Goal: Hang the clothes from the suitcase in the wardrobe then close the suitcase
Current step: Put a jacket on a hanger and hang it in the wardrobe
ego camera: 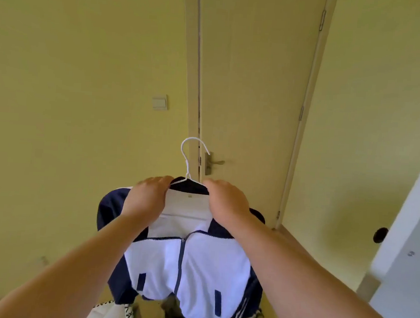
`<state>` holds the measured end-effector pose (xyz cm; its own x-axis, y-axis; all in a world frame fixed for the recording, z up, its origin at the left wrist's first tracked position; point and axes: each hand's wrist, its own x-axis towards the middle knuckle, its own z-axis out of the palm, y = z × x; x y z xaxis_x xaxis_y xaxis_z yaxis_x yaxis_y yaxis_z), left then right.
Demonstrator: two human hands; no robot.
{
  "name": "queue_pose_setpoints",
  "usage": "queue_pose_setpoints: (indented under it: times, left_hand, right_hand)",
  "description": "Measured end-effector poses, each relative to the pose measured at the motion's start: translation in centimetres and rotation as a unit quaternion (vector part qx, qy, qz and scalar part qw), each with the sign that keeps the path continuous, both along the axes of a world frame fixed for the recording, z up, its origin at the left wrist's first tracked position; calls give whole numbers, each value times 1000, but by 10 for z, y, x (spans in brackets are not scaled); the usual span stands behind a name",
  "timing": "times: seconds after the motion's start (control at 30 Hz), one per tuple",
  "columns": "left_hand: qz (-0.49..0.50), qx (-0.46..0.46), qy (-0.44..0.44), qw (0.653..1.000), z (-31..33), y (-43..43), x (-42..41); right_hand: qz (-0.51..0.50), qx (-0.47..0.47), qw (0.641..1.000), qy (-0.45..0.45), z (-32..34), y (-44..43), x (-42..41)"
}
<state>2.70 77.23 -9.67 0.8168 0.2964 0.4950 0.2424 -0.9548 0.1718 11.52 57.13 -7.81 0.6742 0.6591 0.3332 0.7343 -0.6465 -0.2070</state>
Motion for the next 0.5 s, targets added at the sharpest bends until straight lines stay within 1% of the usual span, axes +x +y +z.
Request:
queue_pose_setpoints:
  times: [0.03,0.07,0.1,0.13,0.17,0.27,0.33,0.5]
  left_hand:
    - [-9,-6,3,1000,1,0,1]
    - [-7,-8,34,999,3,-1,0]
    - [-3,-2,85,996,3,-3,1]
    - [-4,0,113,994,4,-5,3]
    - [-14,-8,107,994,5,-4,4]
    - [-66,-11,-13,998,3,-6,3]
    - [-96,3,-63,993,9,-12,7]
    - [-146,47,-109,982,36,-36,1]
  right_hand:
    - [-9,-4,1000,4,2,-1,-2]
    - [-7,-22,1000,21,4,-2,-7]
    - [-1,-43,998,45,3,-3,-10]
    - [-5,-56,997,61,2,-6,-14]
    - [-10,-52,997,63,1,-8,-17]
    - [-23,3,999,31,6,-14,-31]
    - [-20,21,999,29,13,-16,-39]
    - [-36,44,998,20,26,-29,-56]
